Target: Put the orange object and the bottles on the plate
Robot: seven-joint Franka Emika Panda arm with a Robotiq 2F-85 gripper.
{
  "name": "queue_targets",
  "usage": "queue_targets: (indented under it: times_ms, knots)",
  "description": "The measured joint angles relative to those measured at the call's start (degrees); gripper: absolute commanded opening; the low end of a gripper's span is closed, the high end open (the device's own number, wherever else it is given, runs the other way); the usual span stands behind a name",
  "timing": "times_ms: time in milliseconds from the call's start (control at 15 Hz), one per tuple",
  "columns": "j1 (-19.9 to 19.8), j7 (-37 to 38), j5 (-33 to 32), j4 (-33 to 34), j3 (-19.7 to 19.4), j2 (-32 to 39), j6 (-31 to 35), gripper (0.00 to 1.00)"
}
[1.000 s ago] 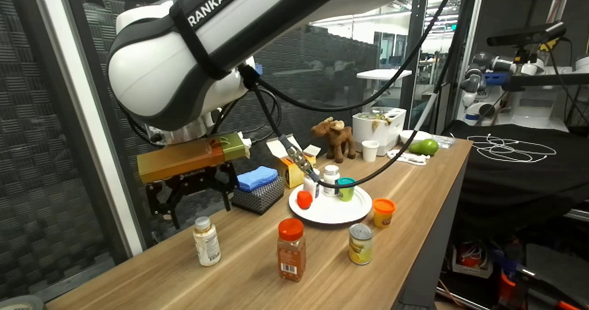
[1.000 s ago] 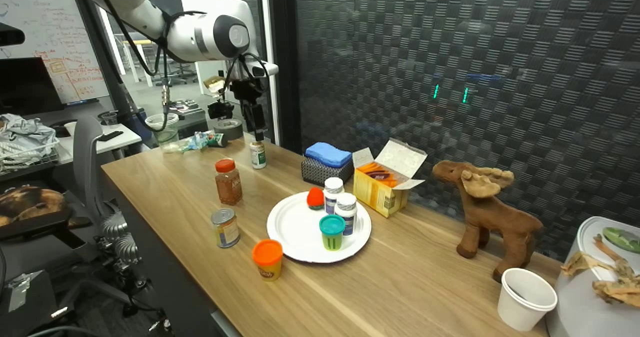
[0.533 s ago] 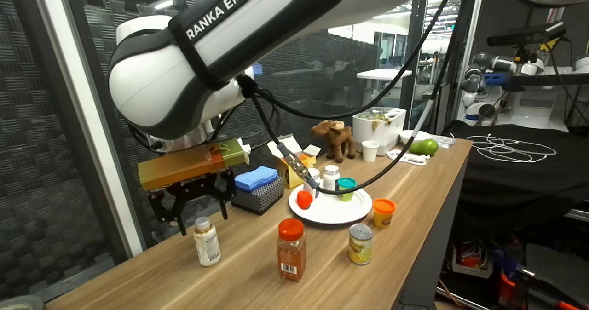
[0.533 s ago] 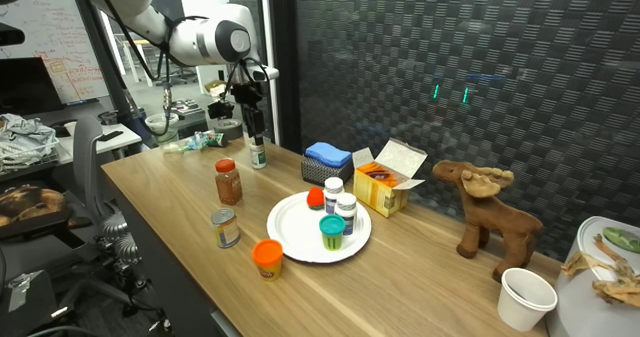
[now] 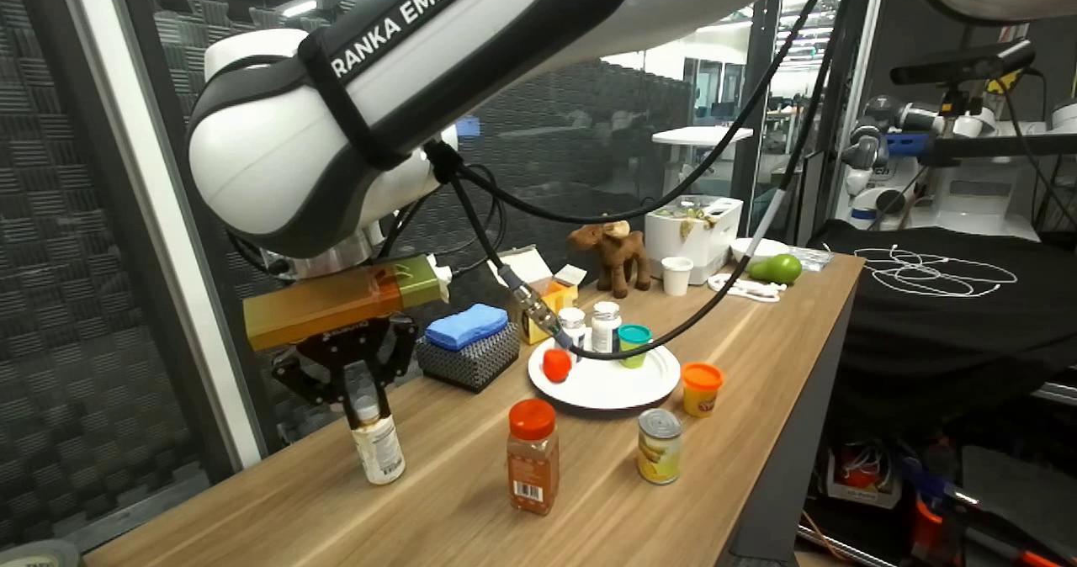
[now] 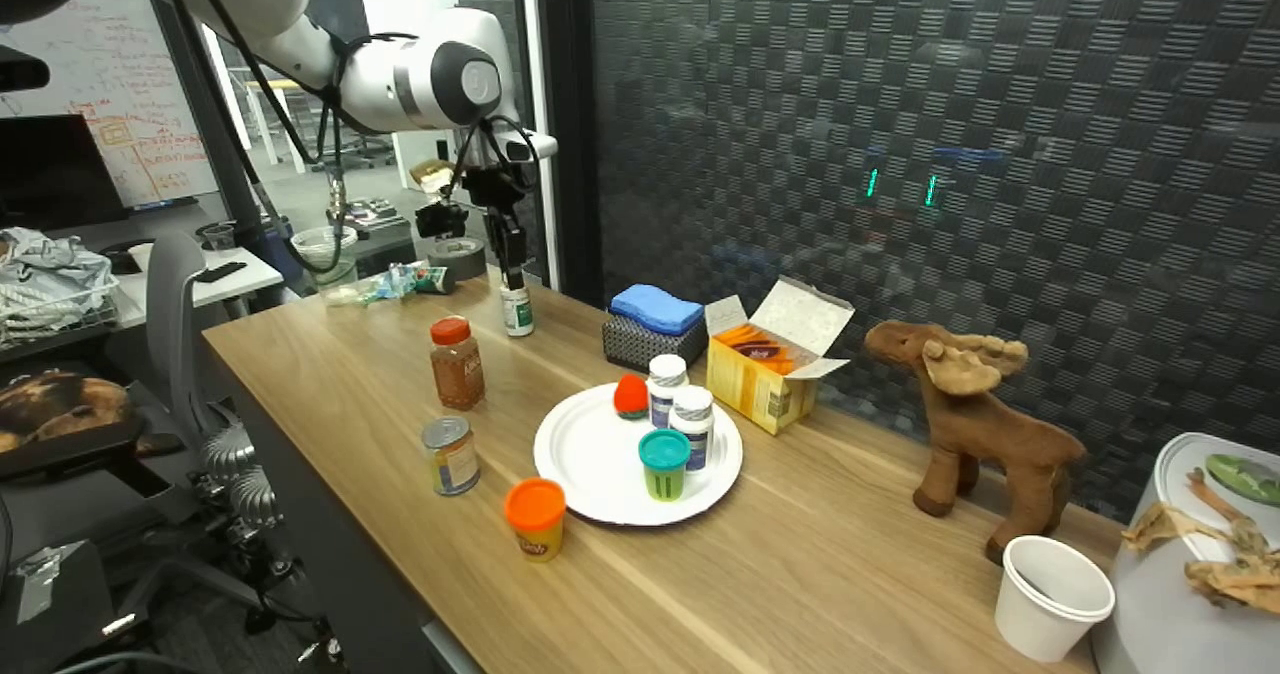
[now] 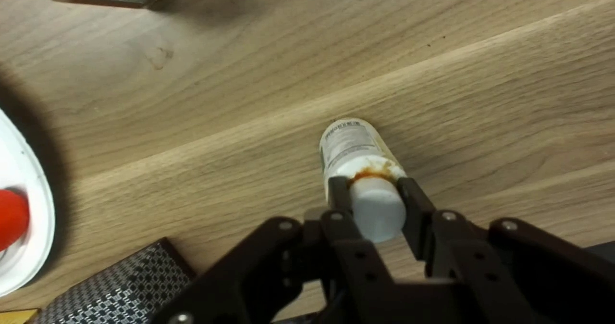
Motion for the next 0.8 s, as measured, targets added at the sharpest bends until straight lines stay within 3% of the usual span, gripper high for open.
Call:
queue_targets:
  times_ms: [467, 800]
  knots:
    - [-0.02, 0.94, -0.13, -1.5, -1.23, -1.62, 0.93, 0.16]
    - [-1.01, 3.23, -0.17, -10.12, -4.0, -9.0, 4.04, 0.16]
